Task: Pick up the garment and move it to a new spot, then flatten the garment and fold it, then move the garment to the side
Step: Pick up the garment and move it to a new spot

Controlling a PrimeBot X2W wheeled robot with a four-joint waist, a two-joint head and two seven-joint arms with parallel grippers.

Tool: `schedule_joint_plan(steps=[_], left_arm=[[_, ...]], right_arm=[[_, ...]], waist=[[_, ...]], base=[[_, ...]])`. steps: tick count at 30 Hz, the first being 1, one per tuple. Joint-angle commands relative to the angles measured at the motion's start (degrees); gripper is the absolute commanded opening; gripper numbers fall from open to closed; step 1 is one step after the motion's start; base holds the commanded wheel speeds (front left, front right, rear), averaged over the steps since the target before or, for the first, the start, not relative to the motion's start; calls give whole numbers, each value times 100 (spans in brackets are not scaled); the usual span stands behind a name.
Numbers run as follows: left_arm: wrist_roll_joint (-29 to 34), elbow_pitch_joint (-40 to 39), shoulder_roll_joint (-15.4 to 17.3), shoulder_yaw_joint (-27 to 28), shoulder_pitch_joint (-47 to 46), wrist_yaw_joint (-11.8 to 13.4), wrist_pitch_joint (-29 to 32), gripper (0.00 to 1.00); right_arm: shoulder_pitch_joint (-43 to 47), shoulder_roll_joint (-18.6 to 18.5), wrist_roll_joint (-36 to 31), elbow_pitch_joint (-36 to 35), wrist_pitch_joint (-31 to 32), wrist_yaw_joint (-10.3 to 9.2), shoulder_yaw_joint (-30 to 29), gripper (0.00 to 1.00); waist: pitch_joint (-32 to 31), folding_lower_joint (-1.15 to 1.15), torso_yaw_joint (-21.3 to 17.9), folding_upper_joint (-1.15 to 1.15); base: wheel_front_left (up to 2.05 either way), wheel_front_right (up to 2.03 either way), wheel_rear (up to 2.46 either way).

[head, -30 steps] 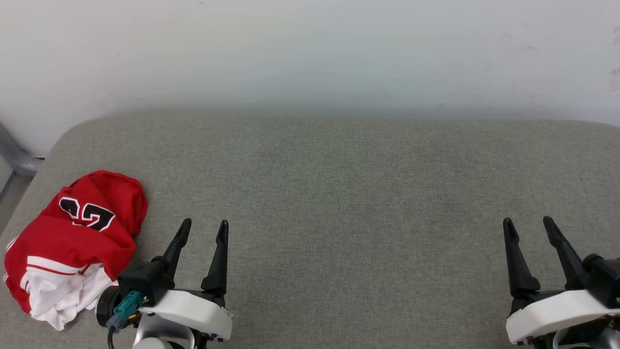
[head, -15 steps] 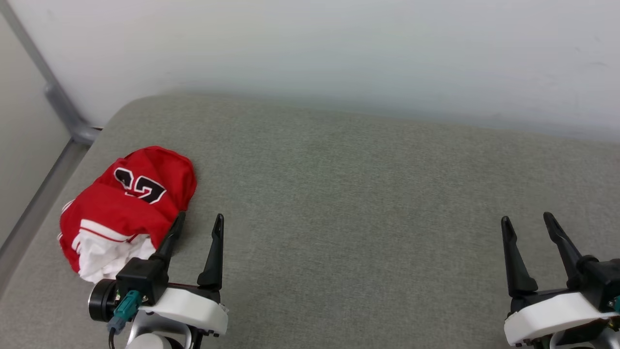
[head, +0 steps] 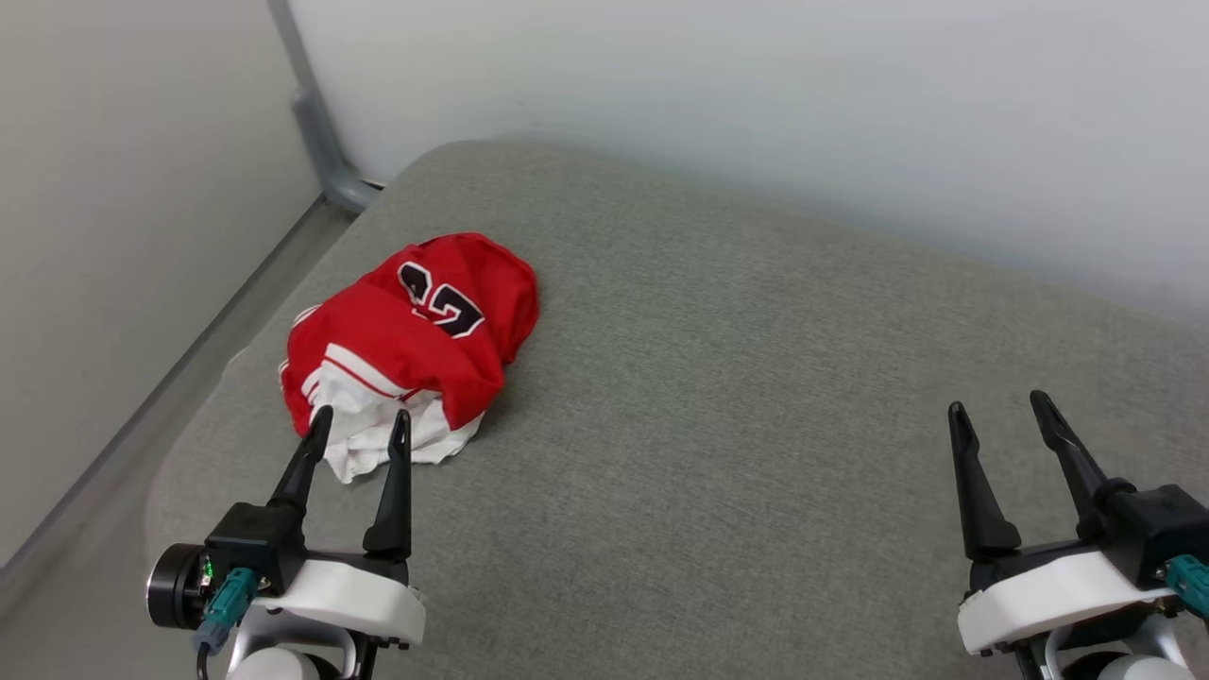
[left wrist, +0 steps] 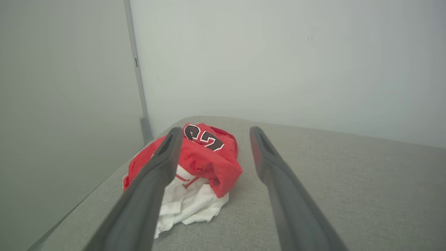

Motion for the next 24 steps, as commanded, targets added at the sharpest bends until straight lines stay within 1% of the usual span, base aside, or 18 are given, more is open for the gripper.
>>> schedule_joint_plan(steps=[1,7,11,19,23,24], left_arm=[[-43,-5,-26,51,-26,-10,-15,100],[-107,27,-83,145,7,-49,-15,100],[-118,46,-102,198,22,-55,-15,100],[-242,200,-101,348,-314,-82,-15,100],[-437,498,22,438,-809,-88,-15,100],[-437,498,22,438,-809,-88,-15,100]], right_arm=[[-89,6,-15,38,-38,-4,25,100],[-163,6,33,132,-52,-4,52,100],[-169,6,1,155,-52,-4,66,100],[-360,7,-67,129,54,-4,100,100],[-513,6,-158,71,161,-4,134,100],[-513,6,-158,71,161,-4,134,100]], waist=[[24,0,307,0],[18,0,609,0],[28,0,693,0],[295,0,605,0],[589,0,467,0],[589,0,467,0]], base=[[0,0,0],[0,0,0],[0,0,0],[0,0,0],[0,0,0],[0,0,0]])
